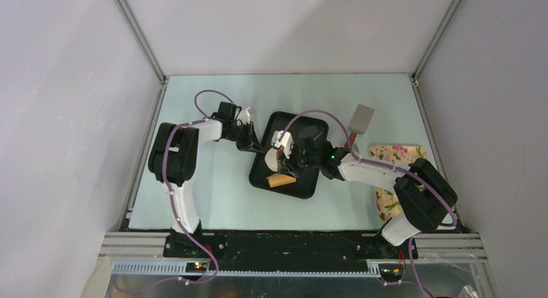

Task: Roll out the dumpling wrappers from the dough

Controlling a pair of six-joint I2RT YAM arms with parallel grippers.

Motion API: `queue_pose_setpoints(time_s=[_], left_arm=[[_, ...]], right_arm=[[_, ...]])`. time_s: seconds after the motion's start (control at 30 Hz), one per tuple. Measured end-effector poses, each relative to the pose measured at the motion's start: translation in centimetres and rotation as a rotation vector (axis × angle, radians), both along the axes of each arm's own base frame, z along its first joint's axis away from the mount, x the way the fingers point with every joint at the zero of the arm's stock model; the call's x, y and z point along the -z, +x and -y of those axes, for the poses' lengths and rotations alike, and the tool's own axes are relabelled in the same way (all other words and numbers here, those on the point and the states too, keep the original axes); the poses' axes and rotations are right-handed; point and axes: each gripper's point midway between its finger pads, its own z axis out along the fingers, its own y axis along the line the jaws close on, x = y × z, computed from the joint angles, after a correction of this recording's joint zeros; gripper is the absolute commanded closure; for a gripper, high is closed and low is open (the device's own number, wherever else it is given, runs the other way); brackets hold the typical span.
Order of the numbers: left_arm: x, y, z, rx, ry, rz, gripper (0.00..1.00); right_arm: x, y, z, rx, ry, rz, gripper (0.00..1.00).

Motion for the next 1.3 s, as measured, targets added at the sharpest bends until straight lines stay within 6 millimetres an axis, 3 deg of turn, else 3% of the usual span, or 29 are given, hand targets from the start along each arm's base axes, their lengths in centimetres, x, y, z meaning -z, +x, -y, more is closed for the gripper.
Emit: queue_pose_setpoints(time_s=[0.2,0.4,0.53,0.7,0.73,0.83,1.0,1.3], left_arm=[[0.0,0.0,0.0,0.001,-0.001,0.000,1.00],[0.0,0.0,0.0,0.000,-0.003,-0.002,1.00],[0.0,0.0,0.0,0.000,-0.005,-0.003,1.00],[0.0,0.0,0.0,0.000,-0.005,-0.003,1.00],[0.0,0.0,0.0,0.000,-0.005,-0.003,1.00],[0.0,0.0,0.0,0.000,-0.005,-0.003,1.00],[0.0,0.0,0.0,0.001,-0.006,-0.004,1.00],[0.0,0.0,0.0,0.002,-0.010,-0.006,1.00]], right_arm=[[-0.6,-0.7,2.8,0.020,-0.044,-0.096,1.00],[-4.8,4.6,5.9,0.215,0.013,-0.117,1.00],[-6.4,6.1,6.3,0.282,0.074,-0.152,1.00],[-3.6,5.6,4.9,0.299,0.088,-0.312,1.00],[-1.2,5.3,4.3,0.321,0.069,-0.415,1.00],[-0.4,5.4,3.8,0.341,0.064,-0.461,1.00],[1.0,7.8,2.7,0.428,0.066,-0.492,1.00],[1.2,12.0,4.9,0.592,0.082,-0.488,1.00]])
